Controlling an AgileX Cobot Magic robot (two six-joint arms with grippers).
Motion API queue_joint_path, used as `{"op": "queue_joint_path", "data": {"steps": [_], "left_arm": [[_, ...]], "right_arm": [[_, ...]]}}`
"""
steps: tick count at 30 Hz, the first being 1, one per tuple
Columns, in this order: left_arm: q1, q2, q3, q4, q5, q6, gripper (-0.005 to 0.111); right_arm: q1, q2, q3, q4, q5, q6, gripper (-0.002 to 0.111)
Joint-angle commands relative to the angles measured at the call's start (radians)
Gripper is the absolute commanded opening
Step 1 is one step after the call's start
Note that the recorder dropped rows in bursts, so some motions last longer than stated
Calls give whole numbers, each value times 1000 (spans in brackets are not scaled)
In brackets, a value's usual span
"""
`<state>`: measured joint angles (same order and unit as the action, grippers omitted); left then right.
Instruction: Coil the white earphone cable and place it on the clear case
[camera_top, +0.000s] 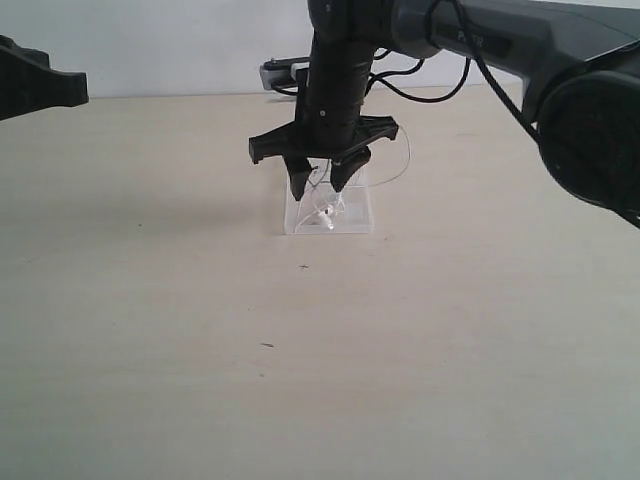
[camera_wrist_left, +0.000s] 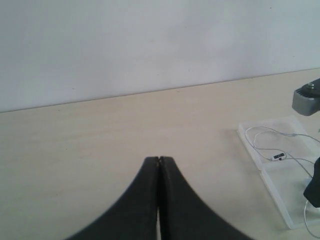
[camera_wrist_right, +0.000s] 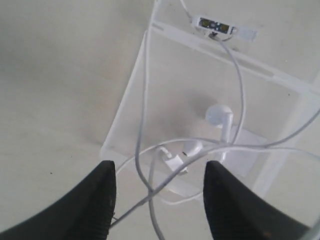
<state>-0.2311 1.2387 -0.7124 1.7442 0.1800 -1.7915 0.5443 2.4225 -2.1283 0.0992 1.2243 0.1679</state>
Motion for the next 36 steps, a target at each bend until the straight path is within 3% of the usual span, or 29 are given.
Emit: {"op": "queue_joint_path", "data": {"steps": [1,9,17,23,29,36], "left_arm": [[3,-7,3,0,-3,1,0],[3,-7,3,0,-20,1,0],[3,-7,3,0,-29,1,0],[3,-7,3,0,-48,1,0],[3,-7,3,0,-51,4,0],[3,-7,3,0,-60,2,0]], "right_arm": [[-3,-63,34,-9,-3,-9,52],[-3,-88,148,9,-3,-9,52],[-3,-141,157,-5,-3,-19,52],[-12,-111,155,-127,-3,-23,52],[-20,-154,219,82,-3,-70,52],[-22,-186,183,-24,-3,-32,52]]}}
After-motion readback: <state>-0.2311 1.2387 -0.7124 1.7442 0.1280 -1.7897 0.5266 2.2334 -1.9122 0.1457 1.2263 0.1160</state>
